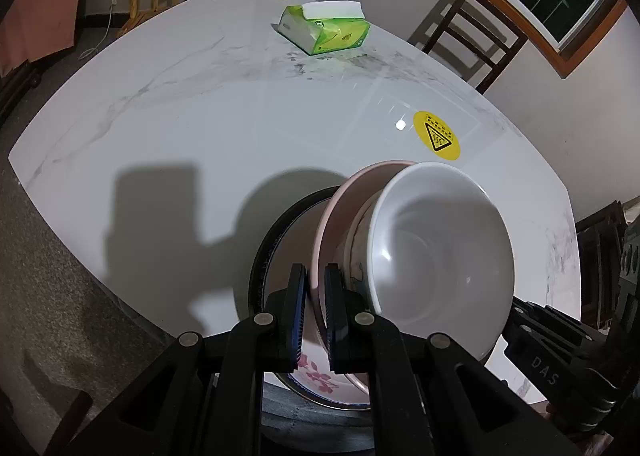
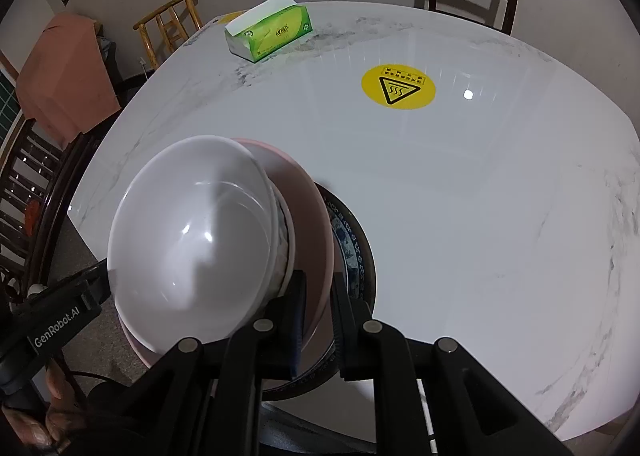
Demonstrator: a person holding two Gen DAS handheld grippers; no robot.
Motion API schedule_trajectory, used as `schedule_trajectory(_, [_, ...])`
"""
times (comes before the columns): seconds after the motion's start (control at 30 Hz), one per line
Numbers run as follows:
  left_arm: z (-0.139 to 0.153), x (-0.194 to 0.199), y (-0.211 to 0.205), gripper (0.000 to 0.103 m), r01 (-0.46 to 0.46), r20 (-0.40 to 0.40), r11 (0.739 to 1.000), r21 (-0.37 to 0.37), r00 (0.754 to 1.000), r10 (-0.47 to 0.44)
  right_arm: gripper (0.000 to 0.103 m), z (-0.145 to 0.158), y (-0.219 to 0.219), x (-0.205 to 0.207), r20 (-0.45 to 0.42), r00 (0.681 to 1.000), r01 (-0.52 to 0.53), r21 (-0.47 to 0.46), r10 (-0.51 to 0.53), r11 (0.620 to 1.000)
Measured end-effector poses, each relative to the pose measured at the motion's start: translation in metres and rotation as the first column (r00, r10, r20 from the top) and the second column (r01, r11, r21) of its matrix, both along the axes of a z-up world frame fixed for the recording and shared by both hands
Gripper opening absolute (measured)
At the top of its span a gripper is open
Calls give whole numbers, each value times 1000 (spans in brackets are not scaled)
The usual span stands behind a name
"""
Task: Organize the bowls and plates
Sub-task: 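Carry the bowl stack over the pink-flowered plate and lower it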
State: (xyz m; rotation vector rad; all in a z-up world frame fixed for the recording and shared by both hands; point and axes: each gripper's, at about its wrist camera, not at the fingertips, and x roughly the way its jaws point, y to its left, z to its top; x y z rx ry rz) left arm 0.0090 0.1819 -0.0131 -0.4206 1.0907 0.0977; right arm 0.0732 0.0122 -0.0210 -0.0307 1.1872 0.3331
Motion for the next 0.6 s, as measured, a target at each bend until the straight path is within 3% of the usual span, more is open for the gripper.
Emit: schedule_trajectory(0.6, [0, -4, 0, 6, -3, 27, 1000, 11, 1000, 3, 15, -1, -3, -3, 25, 1000, 11, 24, -11, 1000])
